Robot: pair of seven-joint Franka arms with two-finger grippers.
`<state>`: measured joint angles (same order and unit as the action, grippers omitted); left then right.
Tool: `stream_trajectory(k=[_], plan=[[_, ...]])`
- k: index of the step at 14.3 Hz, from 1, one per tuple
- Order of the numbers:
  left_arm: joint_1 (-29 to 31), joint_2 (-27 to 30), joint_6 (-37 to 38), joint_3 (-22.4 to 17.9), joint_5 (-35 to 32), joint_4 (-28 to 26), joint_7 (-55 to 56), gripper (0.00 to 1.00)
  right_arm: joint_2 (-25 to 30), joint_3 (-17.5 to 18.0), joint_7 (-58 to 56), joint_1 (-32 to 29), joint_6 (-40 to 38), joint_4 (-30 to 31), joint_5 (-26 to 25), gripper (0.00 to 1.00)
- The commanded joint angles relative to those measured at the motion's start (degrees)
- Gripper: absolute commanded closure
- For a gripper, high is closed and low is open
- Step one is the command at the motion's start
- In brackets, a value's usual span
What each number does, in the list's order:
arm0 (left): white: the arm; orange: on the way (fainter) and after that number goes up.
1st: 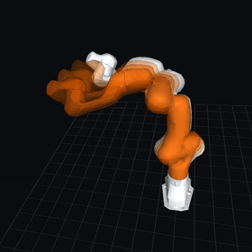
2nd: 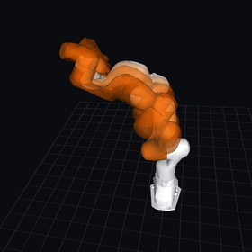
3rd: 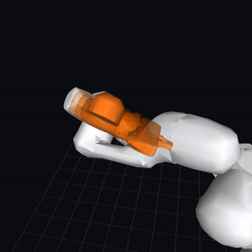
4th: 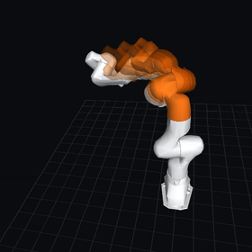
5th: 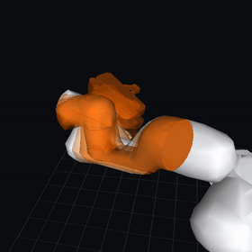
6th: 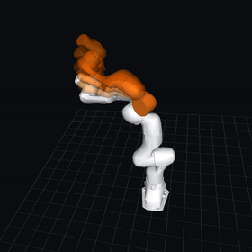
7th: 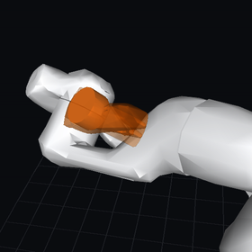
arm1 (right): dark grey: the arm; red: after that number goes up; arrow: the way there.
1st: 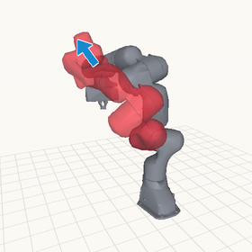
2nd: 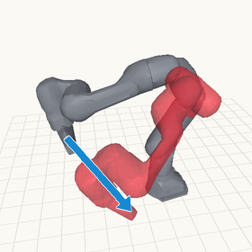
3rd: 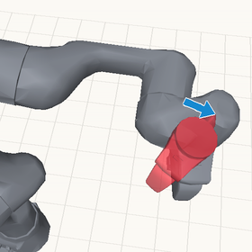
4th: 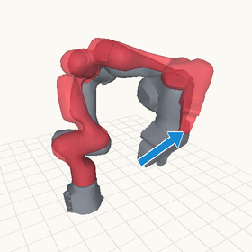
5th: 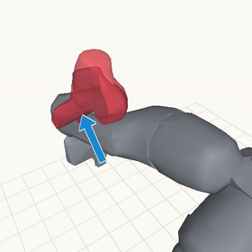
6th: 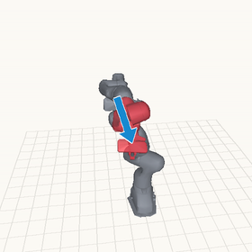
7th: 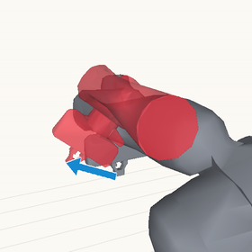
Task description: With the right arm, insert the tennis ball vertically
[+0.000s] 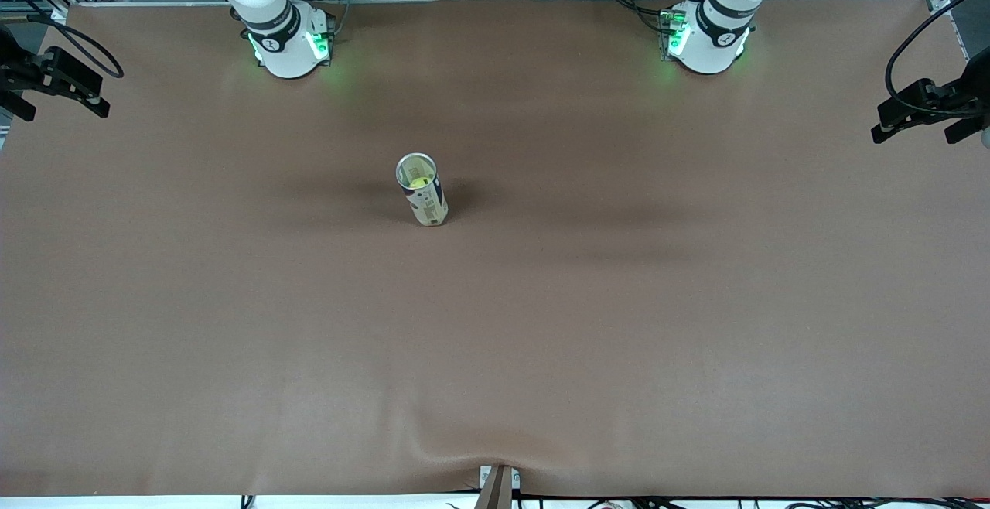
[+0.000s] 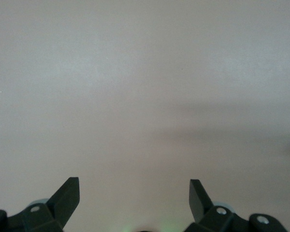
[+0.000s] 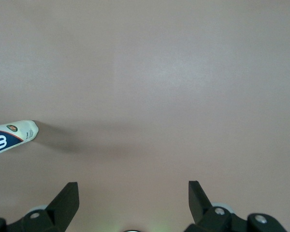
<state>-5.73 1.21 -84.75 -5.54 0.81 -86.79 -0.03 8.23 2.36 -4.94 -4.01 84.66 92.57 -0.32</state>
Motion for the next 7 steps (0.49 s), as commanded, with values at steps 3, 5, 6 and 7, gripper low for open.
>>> stream_trajectory(k=[3,5,6,7], plan=[[0.1,0.8,-0.3,1.0,0.2,-0.5,1.3,0.0,-0.8,-0.1,-0.6,0.1,-0.6,-1.2,-0.6,0.0],[0.1,0.8,-0.2,1.9,-1.7,-0.5,1.6,0.0,-0.8,-0.1,-0.6,0.0,-0.6,-1.2,-0.6,0.0],[0.2,0.9,-0.2,2.0,-1.7,-0.5,1.6,0.0,-0.8,-0.1,-0.6,0.0,-0.6,-1.2,-0.6,0.0],[0.2,0.9,-0.2,2.0,-1.7,-0.4,1.6,0.0,-0.8,-0.1,-0.6,-0.1,-0.6,-1.2,-0.6,0.0]])
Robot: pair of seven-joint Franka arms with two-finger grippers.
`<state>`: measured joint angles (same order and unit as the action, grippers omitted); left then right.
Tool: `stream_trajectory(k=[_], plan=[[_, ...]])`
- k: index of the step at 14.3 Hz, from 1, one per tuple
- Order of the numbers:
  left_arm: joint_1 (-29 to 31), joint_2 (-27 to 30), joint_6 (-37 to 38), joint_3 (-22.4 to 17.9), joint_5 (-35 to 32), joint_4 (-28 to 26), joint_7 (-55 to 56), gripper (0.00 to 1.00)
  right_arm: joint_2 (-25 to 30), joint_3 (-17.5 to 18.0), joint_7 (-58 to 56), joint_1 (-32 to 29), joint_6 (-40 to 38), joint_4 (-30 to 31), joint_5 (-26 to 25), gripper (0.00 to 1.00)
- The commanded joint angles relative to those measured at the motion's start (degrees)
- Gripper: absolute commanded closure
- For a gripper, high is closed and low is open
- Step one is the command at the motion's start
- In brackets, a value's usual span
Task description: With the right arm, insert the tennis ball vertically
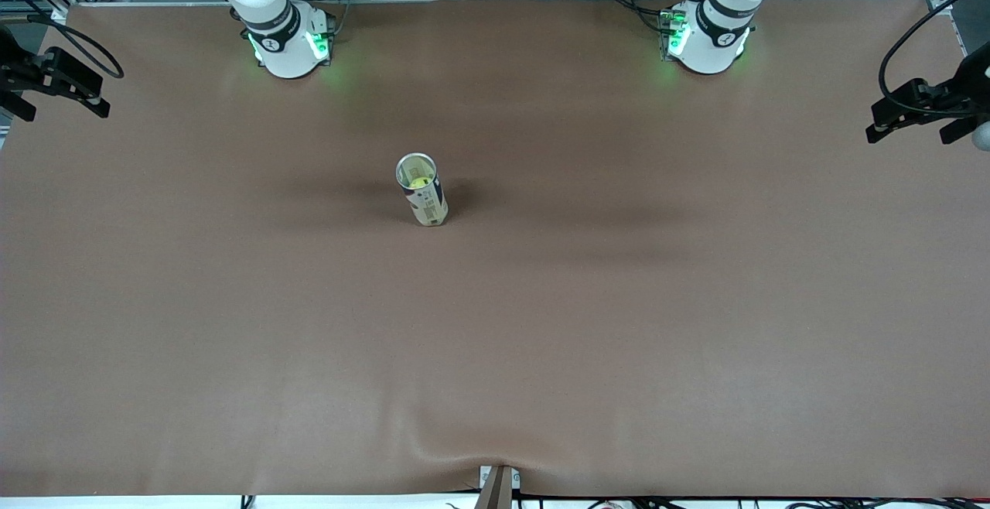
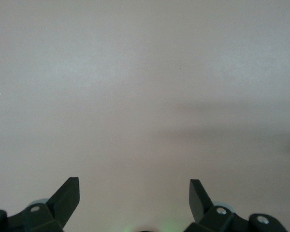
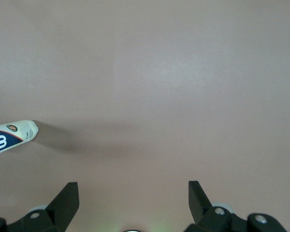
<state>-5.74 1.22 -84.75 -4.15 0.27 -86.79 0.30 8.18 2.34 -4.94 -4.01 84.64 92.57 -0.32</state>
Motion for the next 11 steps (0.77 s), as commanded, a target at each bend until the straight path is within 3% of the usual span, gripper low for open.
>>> stream_trajectory(k=[1,11], plan=[[0.2,0.9,-0.1,0.6,-1.2,-0.3,1.3,0.0,-0.7,-0.1,-0.6,-0.1,-0.5,-1.2,-0.6,0.0],[0.6,0.5,0.1,0.2,-1.2,0.0,0.3,0.0,-0.7,-0.1,-0.6,-0.1,-0.7,-1.1,-0.6,0.0]])
